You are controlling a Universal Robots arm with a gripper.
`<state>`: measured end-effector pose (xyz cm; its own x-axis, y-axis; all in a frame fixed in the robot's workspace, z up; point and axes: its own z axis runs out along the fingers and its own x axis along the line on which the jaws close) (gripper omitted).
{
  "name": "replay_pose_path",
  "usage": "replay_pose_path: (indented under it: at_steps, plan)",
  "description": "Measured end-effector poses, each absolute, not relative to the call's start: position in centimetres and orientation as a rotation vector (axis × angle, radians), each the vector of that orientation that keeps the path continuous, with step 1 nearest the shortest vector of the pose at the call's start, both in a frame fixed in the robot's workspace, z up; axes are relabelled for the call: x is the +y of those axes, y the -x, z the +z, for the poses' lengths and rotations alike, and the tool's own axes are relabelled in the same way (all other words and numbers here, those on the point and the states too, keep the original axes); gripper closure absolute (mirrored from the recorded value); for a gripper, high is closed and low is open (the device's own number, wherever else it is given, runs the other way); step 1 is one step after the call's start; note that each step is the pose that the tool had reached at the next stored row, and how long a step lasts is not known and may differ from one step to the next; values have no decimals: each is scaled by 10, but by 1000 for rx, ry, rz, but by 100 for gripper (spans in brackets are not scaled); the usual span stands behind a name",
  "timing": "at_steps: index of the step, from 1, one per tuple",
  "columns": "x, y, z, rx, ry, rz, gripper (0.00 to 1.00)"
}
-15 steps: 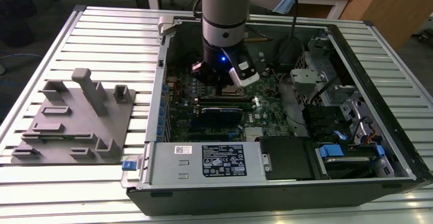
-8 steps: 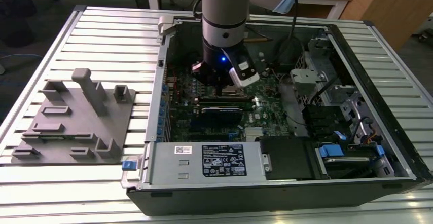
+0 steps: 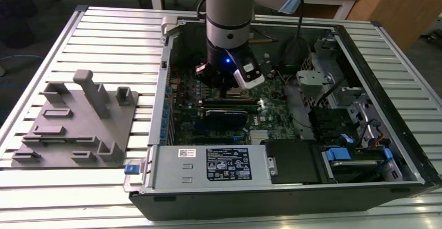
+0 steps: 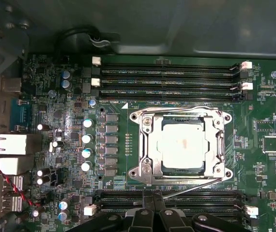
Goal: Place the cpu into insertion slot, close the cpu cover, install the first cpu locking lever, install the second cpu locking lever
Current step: 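Install the second cpu locking lever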
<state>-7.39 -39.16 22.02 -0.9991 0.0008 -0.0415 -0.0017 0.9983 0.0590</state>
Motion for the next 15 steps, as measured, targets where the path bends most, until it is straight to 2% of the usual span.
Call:
replay_pose_path:
  at_steps: [15]
  plan:
    - [-392,78,214,3099,1,92,90]
